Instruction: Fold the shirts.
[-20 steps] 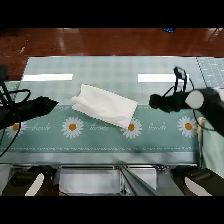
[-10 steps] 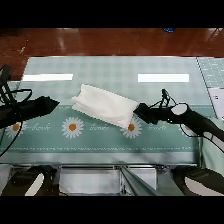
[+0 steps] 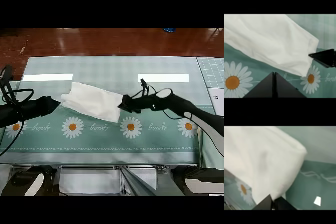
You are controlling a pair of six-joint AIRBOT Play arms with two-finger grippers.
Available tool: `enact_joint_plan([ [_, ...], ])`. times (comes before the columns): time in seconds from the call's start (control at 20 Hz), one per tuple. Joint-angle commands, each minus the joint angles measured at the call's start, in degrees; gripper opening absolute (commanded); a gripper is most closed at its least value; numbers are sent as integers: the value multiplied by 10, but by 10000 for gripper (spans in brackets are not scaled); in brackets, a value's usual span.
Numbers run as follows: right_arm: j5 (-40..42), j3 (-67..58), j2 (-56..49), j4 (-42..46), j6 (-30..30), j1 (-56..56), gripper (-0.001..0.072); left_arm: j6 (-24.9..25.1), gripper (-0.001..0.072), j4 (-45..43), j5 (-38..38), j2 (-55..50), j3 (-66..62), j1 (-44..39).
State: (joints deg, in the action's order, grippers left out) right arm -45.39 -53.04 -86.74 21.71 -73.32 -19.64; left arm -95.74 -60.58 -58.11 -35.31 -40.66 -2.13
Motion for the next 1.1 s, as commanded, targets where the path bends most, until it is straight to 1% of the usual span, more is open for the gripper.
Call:
enact_joint_plan([
  [0.0,-68,-122,-3,25,22,2,20,0,16,2,0,-1,0,0],
  [0.1,-71,-200,10,62,-4,7,20,0,16,2,0,-1,0,0],
  [0.2,-76,-284,20,117,-44,19,20,0,16,2,0,-1,0,0],
  [0.35,-130,-392,34,212,-106,47,20,0,16,2,0,-1,0,0],
  [0.45,-167,-433,57,264,-134,81,20,0,16,2,-5,-1,0,0],
  [0.6,-208,-470,108,335,-185,171,20,0,16,2,-15,-1,0,0],
  [0.8,-280,-471,174,339,-219,335,20,0,16,2,-8,-1,0,0],
  [1.05,-414,-471,216,354,-256,542,20,1,16,2,-8,-1,0,0],
])
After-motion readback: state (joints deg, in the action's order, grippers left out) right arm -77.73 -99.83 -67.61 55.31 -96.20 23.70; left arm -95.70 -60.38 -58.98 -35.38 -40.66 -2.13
